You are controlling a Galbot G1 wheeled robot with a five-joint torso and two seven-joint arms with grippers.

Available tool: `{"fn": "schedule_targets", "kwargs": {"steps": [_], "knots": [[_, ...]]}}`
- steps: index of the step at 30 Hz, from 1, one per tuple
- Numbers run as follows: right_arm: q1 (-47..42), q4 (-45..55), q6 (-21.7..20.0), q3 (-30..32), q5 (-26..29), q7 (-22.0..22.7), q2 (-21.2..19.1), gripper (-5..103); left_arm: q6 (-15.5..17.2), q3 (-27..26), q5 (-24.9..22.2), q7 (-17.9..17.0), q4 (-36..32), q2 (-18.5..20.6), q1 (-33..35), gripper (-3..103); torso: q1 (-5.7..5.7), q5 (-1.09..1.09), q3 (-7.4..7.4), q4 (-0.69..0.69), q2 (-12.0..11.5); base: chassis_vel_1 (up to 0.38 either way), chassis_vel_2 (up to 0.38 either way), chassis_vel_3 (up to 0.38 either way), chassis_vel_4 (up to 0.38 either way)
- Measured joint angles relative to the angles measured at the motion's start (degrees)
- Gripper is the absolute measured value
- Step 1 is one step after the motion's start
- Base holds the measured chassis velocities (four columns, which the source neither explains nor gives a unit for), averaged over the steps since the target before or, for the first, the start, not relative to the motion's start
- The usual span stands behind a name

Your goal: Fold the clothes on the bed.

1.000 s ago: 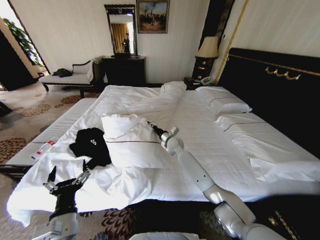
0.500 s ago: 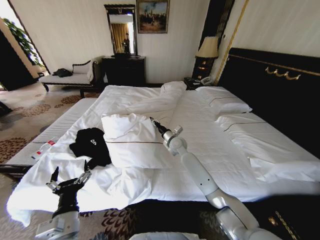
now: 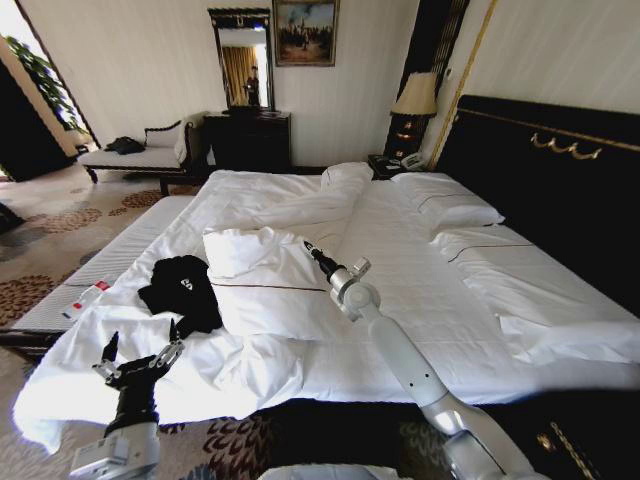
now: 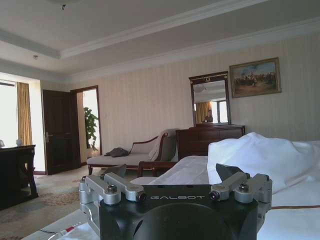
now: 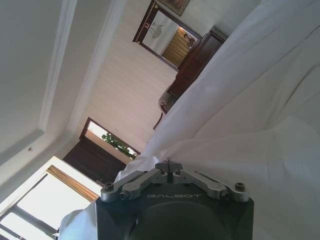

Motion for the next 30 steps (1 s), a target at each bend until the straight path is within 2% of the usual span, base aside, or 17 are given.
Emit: {"fn": "schedule_targets", "kwargs": {"steps": [6,8,9,12,13,14,15,16,17,18,20,21,24,25,27,28,30], "knots": [[0.47,-1.44,-0.37,-0.28,-1.55,1.22,0.26,1,-0.05,0.10,-0.04,-0.05,0.11,0.07,-0.08,100,0.00,0.00,0.00,0.00,0.00,0.000,0.000,0.000,0.000],[0.74,-2.36,-0.66,-0.24,-1.78,1.79,0.23,4,-0.06,0.17,-0.04,-0.06,0.29,0.14,-0.20,100,0.00,0.00,0.00,0.00,0.00,0.000,0.000,0.000,0.000],[0.83,-2.69,-0.83,-0.16,-1.68,2.07,0.18,15,-0.06,0.18,-0.06,-0.07,0.43,0.20,-0.30,100,0.01,0.00,0.00,0.00,0.00,0.000,0.000,0.000,0.000],[0.92,-2.75,-1.00,0.16,-0.58,2.36,0.15,15,-0.07,0.19,-0.12,-0.08,0.71,0.27,-0.43,100,0.00,0.00,0.00,0.00,0.00,0.000,0.000,0.000,0.000],[0.94,-2.68,-1.07,0.50,0.44,2.47,0.20,26,-0.08,0.19,-0.14,-0.10,0.87,0.31,-0.51,100,0.00,0.00,0.00,0.00,0.00,0.000,0.000,0.000,0.000],[0.97,-2.52,-1.17,0.86,1.53,2.57,0.29,26,-0.08,0.20,-0.17,-0.11,1.04,0.38,-0.61,100,0.00,0.00,0.00,0.00,0.00,0.000,0.000,0.000,0.000],[1.10,-2.43,-1.28,1.25,2.44,2.65,0.42,36,-0.08,0.22,-0.20,-0.12,1.20,0.44,-0.75,100,0.00,0.00,0.00,-0.01,0.00,0.000,0.000,0.000,0.000],[1.23,-2.47,-1.42,1.52,2.78,2.66,0.48,42,-0.08,0.24,-0.23,-0.12,1.30,0.47,-0.83,100,0.00,-0.01,0.00,0.00,0.00,0.000,0.000,0.000,0.000],[1.23,-2.47,-1.42,1.52,2.78,2.66,0.48,42,-0.08,0.24,-0.23,-0.12,1.30,0.47,-0.83,100,0.00,-0.01,0.00,0.00,0.00,0.000,0.000,0.000,0.000],[1.33,-2.70,-1.72,1.74,2.92,2.70,0.47,48,-0.08,0.27,-0.29,-0.13,1.43,0.51,-0.93,100,0.00,-0.01,0.00,0.00,0.00,0.000,0.000,0.000,0.000],[1.36,-2.98,-2.48,1.88,2.93,2.80,0.20,48,-0.08,0.28,-0.44,-0.14,1.63,0.63,-1.06,100,0.00,0.00,0.00,0.00,0.00,0.000,0.000,0.000,0.000],[1.36,-3.00,-2.82,1.88,2.92,2.86,0.05,59,-0.08,0.27,-0.51,-0.15,1.72,0.71,-1.12,100,0.00,0.00,0.00,-0.01,0.00,0.000,0.000,0.000,0.000],[1.34,-2.99,-3.95,1.59,2.83,3.31,-0.28,64,-0.08,0.12,-0.81,-0.19,1.95,0.85,-1.32,100,0.00,0.00,0.00,-0.01,0.00,0.000,0.000,0.000,0.000],[1.34,-2.98,-5.22,0.96,2.41,4.04,-0.49,75,-0.08,0.06,-0.93,-0.22,2.13,0.94,-1.47,100,0.00,0.00,0.00,-0.01,0.00,0.000,0.000,0.000,0.000],[1.35,-2.98,-5.60,0.49,2.19,4.21,-0.60,75,-0.08,0.06,-0.94,-0.23,2.23,0.97,-1.51,100,0.00,0.00,0.00,-0.01,0.00,0.000,0.000,0.000,0.000],[1.49,-2.98,-6.07,-0.63,1.79,4.25,-0.82,85,-0.08,0.06,-0.97,-0.23,2.39,1.02,-1.60,100,0.00,0.00,0.00,-0.01,0.00,0.000,0.000,0.000,0.000],[1.67,-3.00,-6.21,-1.36,1.58,4.10,-0.92,85,-0.07,0.06,-0.99,-0.23,2.48,1.05,-1.65,100,0.00,-0.01,0.00,-0.01,0.00,0.000,0.000,0.000,0.000]]}}
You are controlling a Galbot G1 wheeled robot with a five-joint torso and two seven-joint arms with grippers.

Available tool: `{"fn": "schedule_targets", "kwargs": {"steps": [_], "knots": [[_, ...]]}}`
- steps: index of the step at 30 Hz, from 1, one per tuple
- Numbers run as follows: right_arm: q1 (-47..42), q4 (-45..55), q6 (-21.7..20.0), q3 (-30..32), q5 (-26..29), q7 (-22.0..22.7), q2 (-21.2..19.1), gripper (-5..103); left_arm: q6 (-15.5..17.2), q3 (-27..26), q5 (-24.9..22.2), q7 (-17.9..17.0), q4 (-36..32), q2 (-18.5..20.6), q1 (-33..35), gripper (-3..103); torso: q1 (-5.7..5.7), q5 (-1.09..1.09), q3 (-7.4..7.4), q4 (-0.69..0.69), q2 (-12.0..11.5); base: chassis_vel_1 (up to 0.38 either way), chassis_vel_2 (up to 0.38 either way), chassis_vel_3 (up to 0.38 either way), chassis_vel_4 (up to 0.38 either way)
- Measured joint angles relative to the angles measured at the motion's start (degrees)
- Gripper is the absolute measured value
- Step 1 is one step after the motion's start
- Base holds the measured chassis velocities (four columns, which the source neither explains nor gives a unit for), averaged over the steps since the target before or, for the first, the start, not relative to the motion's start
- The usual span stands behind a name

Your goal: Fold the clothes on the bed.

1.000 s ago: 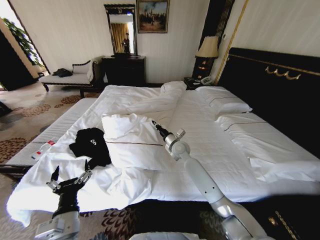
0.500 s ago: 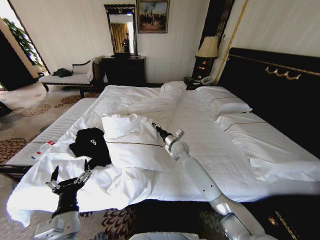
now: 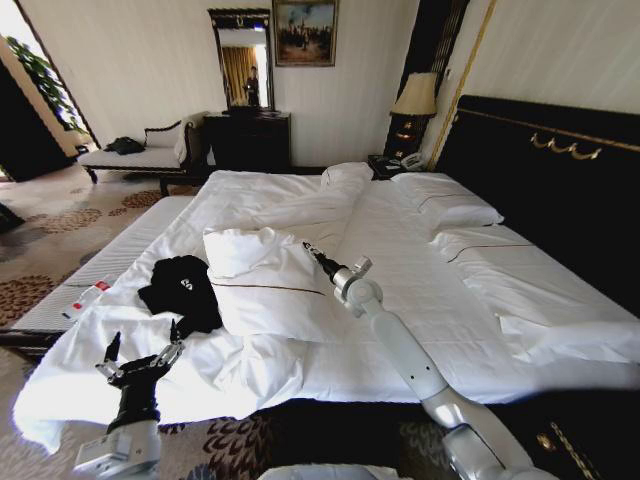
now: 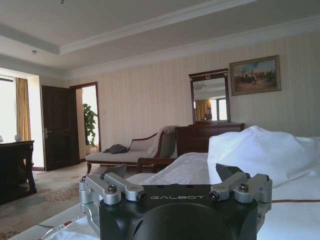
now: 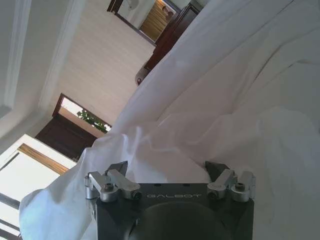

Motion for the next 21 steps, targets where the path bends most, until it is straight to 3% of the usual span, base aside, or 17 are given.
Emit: {"fn": "schedule_targets", "kwargs": {"steps": [2,3,16,19,21], "knots": [[0.59,-0.21,-0.01,-1.64,-0.23,-1.12,-0.03,90,0.00,-0.16,-0.09,-0.02,0.27,0.11,-0.14,100,0.00,0.00,0.00,0.00,0.00,0.000,0.000,0.000,0.000],[0.92,-0.46,0.20,-2.26,-0.34,-1.86,0.09,99,0.00,-0.24,-0.15,-0.03,0.36,0.14,-0.17,100,0.00,0.00,0.00,0.00,0.00,0.000,0.000,0.000,0.000],[7.04,-7.96,0.90,-7.99,-2.61,-3.52,3.23,103,0.23,-1.60,-1.43,-0.13,1.14,0.71,-0.61,100,0.00,0.00,0.00,0.01,0.00,0.000,0.000,0.000,0.000],[7.37,-8.21,0.89,-8.46,-2.74,-3.96,3.39,89,0.26,-1.74,-1.83,-0.16,1.56,0.82,-0.90,100,0.00,-0.01,0.00,0.00,0.00,0.000,0.000,0.000,0.000],[7.37,-8.20,0.89,-8.56,-2.80,-4.06,3.42,89,0.26,-1.75,-1.92,-0.17,1.70,0.86,-1.01,100,0.00,0.00,0.00,0.00,0.00,0.000,0.000,0.000,0.000]]}}
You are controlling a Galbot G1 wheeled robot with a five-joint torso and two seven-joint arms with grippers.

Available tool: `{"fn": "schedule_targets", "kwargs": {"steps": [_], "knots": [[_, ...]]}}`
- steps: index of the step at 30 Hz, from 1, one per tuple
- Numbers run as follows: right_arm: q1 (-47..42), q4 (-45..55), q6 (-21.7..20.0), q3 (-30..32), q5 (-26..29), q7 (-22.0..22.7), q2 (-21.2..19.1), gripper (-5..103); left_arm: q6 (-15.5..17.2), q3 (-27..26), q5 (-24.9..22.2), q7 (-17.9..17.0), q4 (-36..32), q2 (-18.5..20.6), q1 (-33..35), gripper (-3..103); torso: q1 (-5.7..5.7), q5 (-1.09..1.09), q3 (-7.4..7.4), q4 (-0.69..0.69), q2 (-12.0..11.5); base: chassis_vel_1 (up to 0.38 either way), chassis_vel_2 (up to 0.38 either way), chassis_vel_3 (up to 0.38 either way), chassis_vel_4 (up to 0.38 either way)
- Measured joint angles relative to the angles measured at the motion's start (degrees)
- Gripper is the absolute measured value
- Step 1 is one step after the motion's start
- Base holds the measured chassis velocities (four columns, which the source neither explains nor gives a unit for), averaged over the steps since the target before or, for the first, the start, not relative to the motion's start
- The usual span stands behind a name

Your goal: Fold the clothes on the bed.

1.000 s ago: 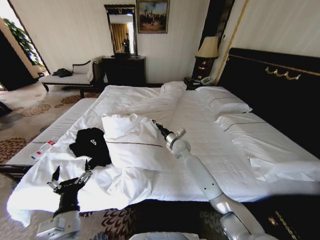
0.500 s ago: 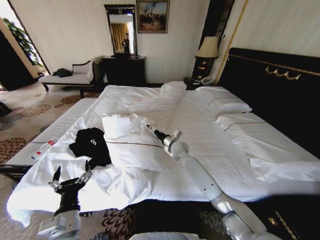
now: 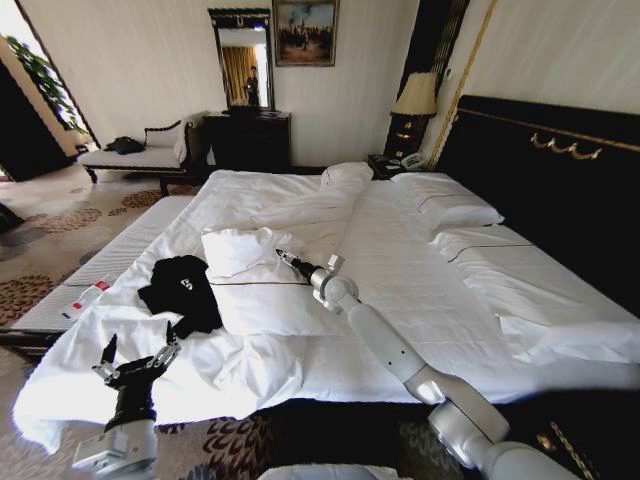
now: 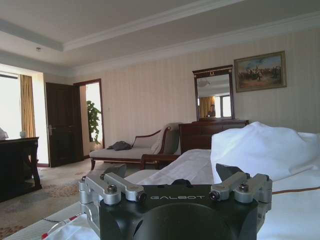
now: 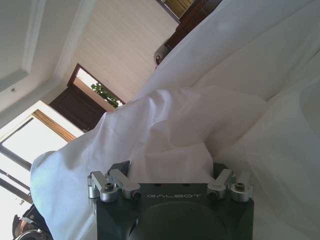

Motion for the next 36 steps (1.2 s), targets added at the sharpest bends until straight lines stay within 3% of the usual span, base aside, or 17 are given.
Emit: {"fn": "schedule_targets", "kwargs": {"steps": [6,9,10,11,12,14,16,17,19,20,22,23,28,34,35,36], "knots": [[-0.20,0.20,0.15,-0.21,-0.50,-0.31,0.11,62,0.04,0.17,-0.27,-0.02,0.59,0.20,-0.48,100,0.00,0.01,0.00,0.00,0.00,0.000,0.000,0.000,0.000],[-0.25,0.36,0.32,-0.21,-0.52,-0.32,0.11,62,0.08,0.18,-0.37,-0.01,0.62,0.36,-0.49,100,0.00,0.01,0.00,0.00,0.00,0.000,0.000,0.000,0.000],[-0.27,0.48,0.49,-0.21,-0.53,-0.34,0.10,51,0.16,0.12,-0.56,-0.01,0.62,0.49,-0.50,100,0.00,0.01,0.00,0.00,0.00,0.000,0.000,0.000,0.000],[-0.29,0.68,0.77,-0.19,-0.53,-0.46,0.08,51,0.25,-0.03,-0.78,-0.01,0.61,0.61,-0.51,100,0.00,0.01,0.00,0.00,0.00,0.000,0.000,0.000,0.000],[-0.34,0.95,1.00,-0.17,-0.52,-0.64,0.06,40,0.34,-0.17,-1.00,-0.01,0.58,0.72,-0.52,100,0.00,0.01,0.00,0.00,0.00,0.000,0.000,0.000,0.000],[-0.46,1.38,1.41,-0.12,-0.48,-0.89,0.03,34,0.39,-0.26,-1.13,-0.01,0.51,0.80,-0.51,100,0.00,0.01,0.00,0.01,0.00,0.000,0.000,0.000,0.000],[-0.72,2.09,2.11,0.02,-0.42,-1.26,-0.01,34,0.42,-0.34,-1.22,-0.02,0.35,0.87,-0.44,100,0.00,0.01,0.00,0.01,0.00,0.000,0.000,0.000,0.000],[-1.13,3.15,2.99,0.28,-0.32,-1.59,-0.05,23,0.44,-0.39,-1.31,-0.01,0.14,0.93,-0.37,100,0.00,0.01,0.00,0.01,0.00,0.000,0.000,0.000,0.000],[-1.64,4.32,3.89,0.73,-0.25,-1.71,-0.11,23,0.48,-0.46,-1.44,-0.01,-0.09,1.01,-0.31,100,0.00,0.01,0.00,0.02,0.00,0.000,0.000,0.000,0.000],[-2.53,6.23,4.91,1.59,-0.20,-1.73,-0.30,13,0.56,-0.61,-1.72,-0.01,-0.37,1.09,-0.24,100,0.00,0.01,0.00,0.02,0.00,0.000,0.000,0.000,0.000],[-3.50,8.20,5.84,2.56,-0.27,-1.73,-0.58,13,0.62,-0.76,-2.03,-0.01,-0.61,1.19,-0.22,100,0.00,0.01,0.00,0.03,0.00,0.000,0.000,0.000,0.000],[-4.57,10.23,6.65,3.66,-0.68,-1.74,-0.94,3,0.67,-0.88,-2.29,-0.01,-0.80,1.28,-0.21,100,0.00,0.02,0.00,0.04,0.00,0.000,0.000,0.000,0.000],[-10.14,19.12,9.20,9.54,-3.28,-1.75,-2.89,1,0.78,-1.03,-3.04,-0.03,-1.16,1.56,-0.36,100,0.00,0.02,0.00,0.03,-0.01,0.000,0.000,0.000,0.000],[-22.11,30.30,10.87,20.53,-6.07,-1.61,-5.84,1,0.80,0.99,-2.38,-0.03,-1.44,1.20,-0.50,100,0.00,0.03,0.00,-0.01,0.00,0.000,0.000,0.000,0.000],[-26.24,33.64,11.68,25.03,-6.76,-1.47,-6.24,1,0.78,1.75,-1.87,-0.02,-1.51,0.95,-0.47,100,0.00,0.03,-0.01,-0.02,0.00,0.000,0.000,0.000,0.000],[-26.24,33.64,11.68,25.03,-6.76,-1.47,-6.24,1,0.78,1.75,-1.87,-0.02,-1.51,0.95,-0.47,100,0.00,0.03,-0.01,-0.02,0.00,0.000,0.000,0.000,0.000]]}}
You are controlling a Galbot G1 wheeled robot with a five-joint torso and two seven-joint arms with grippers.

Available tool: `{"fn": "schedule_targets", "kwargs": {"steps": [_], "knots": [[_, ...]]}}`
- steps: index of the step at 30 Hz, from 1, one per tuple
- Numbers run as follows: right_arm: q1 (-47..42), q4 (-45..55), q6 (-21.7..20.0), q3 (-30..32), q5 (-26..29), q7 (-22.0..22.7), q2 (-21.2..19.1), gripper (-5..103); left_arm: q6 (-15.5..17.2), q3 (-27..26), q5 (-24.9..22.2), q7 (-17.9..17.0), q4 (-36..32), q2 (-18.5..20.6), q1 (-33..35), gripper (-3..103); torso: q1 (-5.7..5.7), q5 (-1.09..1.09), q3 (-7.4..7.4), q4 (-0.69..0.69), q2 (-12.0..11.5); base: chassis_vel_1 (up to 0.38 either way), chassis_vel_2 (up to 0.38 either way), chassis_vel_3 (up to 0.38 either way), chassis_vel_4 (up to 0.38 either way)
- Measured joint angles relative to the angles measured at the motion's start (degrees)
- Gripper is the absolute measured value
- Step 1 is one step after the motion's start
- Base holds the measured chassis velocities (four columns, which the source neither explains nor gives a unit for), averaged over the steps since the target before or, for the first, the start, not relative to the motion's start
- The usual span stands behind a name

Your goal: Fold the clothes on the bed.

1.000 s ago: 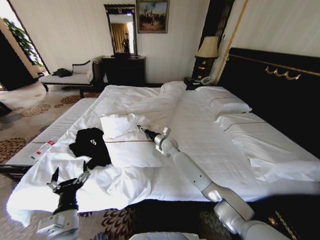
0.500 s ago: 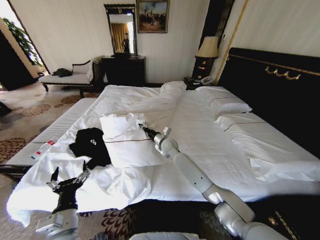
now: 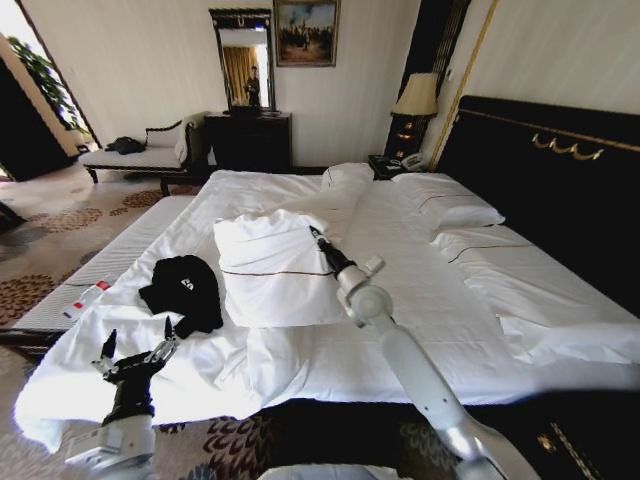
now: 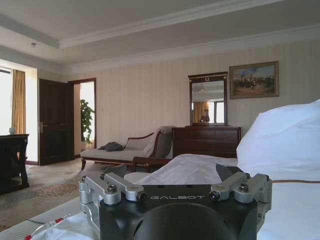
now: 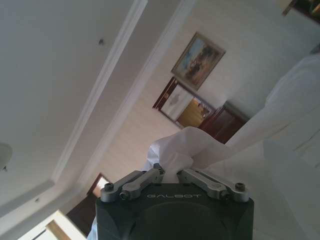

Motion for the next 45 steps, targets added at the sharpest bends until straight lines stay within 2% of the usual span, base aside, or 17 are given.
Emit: {"fn": "schedule_targets", "kwargs": {"steps": [8,9,12,14,18,20,25,26,27,30,31,34,39,40,41,42,45], "knots": [[-15.18,11.62,6.52,17.05,-6.58,-0.24,0.91,1,-0.09,1.26,0.46,0.07,-0.45,-0.21,-0.17,100,0.00,0.00,0.00,0.02,0.00,0.000,0.000,0.000,0.000],[-15.18,11.62,6.52,17.05,-6.58,-0.24,0.91,1,-0.09,1.26,0.46,0.07,-0.45,-0.21,-0.17,100,0.00,0.00,0.00,0.02,0.00,0.000,0.000,0.000,0.000],[-23.35,17.86,8.89,25.25,-10.75,-0.06,2.27,1,-0.12,1.57,0.31,0.07,-0.62,-0.10,-0.51,100,0.00,0.00,-0.01,0.02,0.00,0.000,0.000,0.000,0.000],[-24.12,18.38,9.14,26.02,-11.27,-0.06,2.42,1,-0.12,1.58,0.24,0.07,-0.65,-0.08,-0.58,100,-0.01,-0.01,-0.01,0.02,0.00,0.000,0.000,0.000,0.000],[-31.07,22.74,11.23,34.29,-14.92,1.02,4.23,1,0.10,1.68,-0.94,0.08,-0.59,0.76,-1.77,100,-0.01,-0.01,0.00,0.02,0.01,0.000,0.000,0.000,0.000],[-31.78,23.22,11.33,35.31,-14.97,1.47,4.44,1,0.19,1.78,-1.10,0.08,-0.43,0.90,-1.99,100,-0.01,-0.01,-0.01,0.01,0.01,0.000,0.000,0.000,0.000],[-37.56,25.00,11.05,42.28,-15.36,6.17,4.86,1,0.84,3.91,-1.98,0.13,2.33,2.10,-4.27,100,-0.01,-0.02,0.00,0.03,0.00,0.000,0.000,0.000,0.000],[-39.94,25.52,9.49,44.35,-15.87,9.15,5.12,1,0.98,4.39,-3.21,0.18,3.45,3.48,-5.34,100,-0.01,-0.02,0.00,0.03,0.00,0.000,0.000,0.000,0.000],[-39.94,25.52,9.49,44.35,-15.87,9.15,5.12,1,0.98,4.39,-3.21,0.18,3.45,3.48,-5.34,100,-0.01,-0.02,0.00,0.03,0.00,0.000,0.000,0.000,0.000],[-44.06,28.06,5.98,47.18,-15.58,15.22,6.08,1,1.36,3.79,-6.34,0.18,4.36,6.28,-6.86,100,-0.01,-0.01,0.00,0.02,0.01,0.000,0.000,0.000,0.000],[-44.06,28.06,5.98,47.18,-15.58,15.22,6.08,1,1.36,3.79,-6.34,0.18,4.36,6.28,-6.86,100,-0.01,-0.01,0.00,0.02,0.01,0.000,0.000,0.000,0.000],[-47.68,31.87,3.79,48.26,-14.71,20.33,7.50,1,2.00,2.62,-10.13,-0.41,4.76,8.98,-8.36,100,-0.01,-0.03,0.00,0.02,0.01,0.000,0.000,0.000,0.000],[-51.55,32.95,3.72,49.75,-18.73,23.26,11.07,1,2.20,2.61,-12.41,-0.66,5.67,11.43,-10.35,100,-0.01,-0.03,0.00,0.06,0.00,0.000,0.000,0.000,0.000],[-52.23,32.98,3.80,50.04,-19.35,23.97,11.86,1,2.24,2.69,-12.91,-0.68,5.88,11.92,-10.77,100,-0.01,-0.03,0.00,0.03,0.00,0.000,0.000,0.000,0.000],[-53.00,33.00,3.93,50.30,-19.85,24.66,12.87,1,2.26,2.76,-13.53,-0.67,6.14,12.52,-11.21,100,-0.01,-0.03,0.00,0.04,0.00,0.000,0.000,0.000,0.000],[-55.00,33.00,4.56,50.80,-21.00,26.21,15.40,1,2.30,2.79,-14.75,-0.72,6.86,13.72,-12.08,100,0.00,-0.01,0.00,-0.01,0.00,0.000,0.000,0.000,0.000],[-57.20,32.87,5.93,50.75,-23.06,27.07,17.98,1,2.28,2.80,-15.52,-1.04,7.66,14.41,-12.59,100,0.00,-0.03,0.01,0.01,0.01,0.000,0.000,0.000,0.000]]}}
